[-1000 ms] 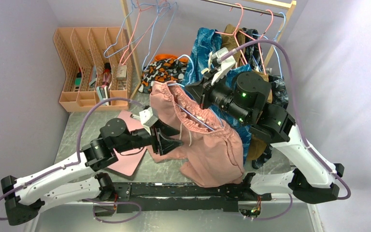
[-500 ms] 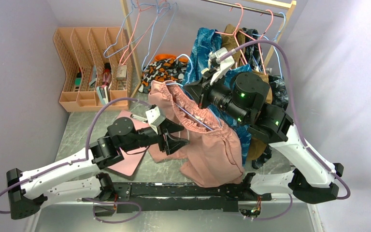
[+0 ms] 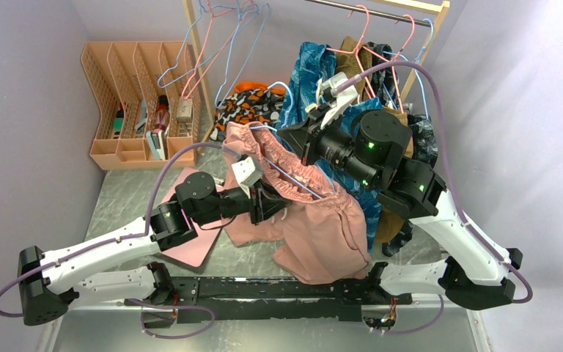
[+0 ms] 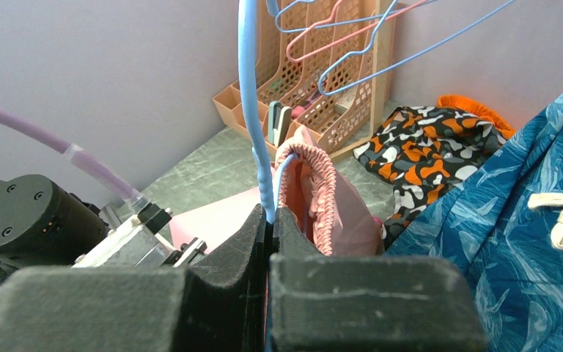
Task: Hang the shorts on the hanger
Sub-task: Adjust the shorts on the hanger.
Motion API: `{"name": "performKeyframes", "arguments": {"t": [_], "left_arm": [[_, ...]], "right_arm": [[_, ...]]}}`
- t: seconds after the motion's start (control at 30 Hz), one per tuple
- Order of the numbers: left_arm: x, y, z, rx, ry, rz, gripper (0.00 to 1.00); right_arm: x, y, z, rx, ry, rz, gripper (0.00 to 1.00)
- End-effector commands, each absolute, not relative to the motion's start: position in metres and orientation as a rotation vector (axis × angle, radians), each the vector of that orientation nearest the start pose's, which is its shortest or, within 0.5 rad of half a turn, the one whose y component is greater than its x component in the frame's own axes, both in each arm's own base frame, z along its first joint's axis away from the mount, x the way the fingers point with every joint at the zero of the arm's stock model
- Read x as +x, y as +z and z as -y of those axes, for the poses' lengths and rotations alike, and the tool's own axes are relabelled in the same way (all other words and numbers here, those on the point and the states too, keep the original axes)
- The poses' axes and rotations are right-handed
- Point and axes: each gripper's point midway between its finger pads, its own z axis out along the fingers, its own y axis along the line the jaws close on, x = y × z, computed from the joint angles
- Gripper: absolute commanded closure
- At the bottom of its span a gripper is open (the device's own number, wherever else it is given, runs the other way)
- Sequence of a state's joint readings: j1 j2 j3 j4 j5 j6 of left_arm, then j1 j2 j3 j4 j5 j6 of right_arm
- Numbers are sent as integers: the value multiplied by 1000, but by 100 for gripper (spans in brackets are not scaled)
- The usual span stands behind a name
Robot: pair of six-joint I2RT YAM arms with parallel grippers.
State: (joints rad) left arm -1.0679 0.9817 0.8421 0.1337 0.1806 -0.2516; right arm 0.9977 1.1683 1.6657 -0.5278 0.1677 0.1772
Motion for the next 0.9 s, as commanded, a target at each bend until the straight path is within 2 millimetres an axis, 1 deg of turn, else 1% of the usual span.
{"name": "performKeyframes", "arguments": {"t": [0.0,0.03,0.07,0.1,0.23,0.37,0.5,0.77,0.87], "left_arm": [[140,344,344,789,-1181,-1419,82],[140,342,344,791,-1183,-1427,88],[139,341,344,790,-1184,-1437,92],[139,338,344,789,-1185,-1452,93],[138,325,338,756,-1187,-1527,93],[136,304,326,728,-1168,-1593,93],[135,294,317,706,-1154,-1618,93],[135,272,317,715,-1141,-1669,93],[136,261,317,680,-1147,-1724,93]], "right_arm": [[204,505,-276,-487,817,-1482,100],[204,504,-275,-486,811,-1483,100],[204,504,-274,-483,808,-1481,100],[205,505,-272,-477,803,-1480,100],[206,505,-267,-460,789,-1474,100],[205,505,-264,-453,785,-1473,100],[206,504,-262,-444,782,-1470,100],[204,511,-259,-423,796,-1442,100],[203,515,-257,-416,801,-1429,100]]}}
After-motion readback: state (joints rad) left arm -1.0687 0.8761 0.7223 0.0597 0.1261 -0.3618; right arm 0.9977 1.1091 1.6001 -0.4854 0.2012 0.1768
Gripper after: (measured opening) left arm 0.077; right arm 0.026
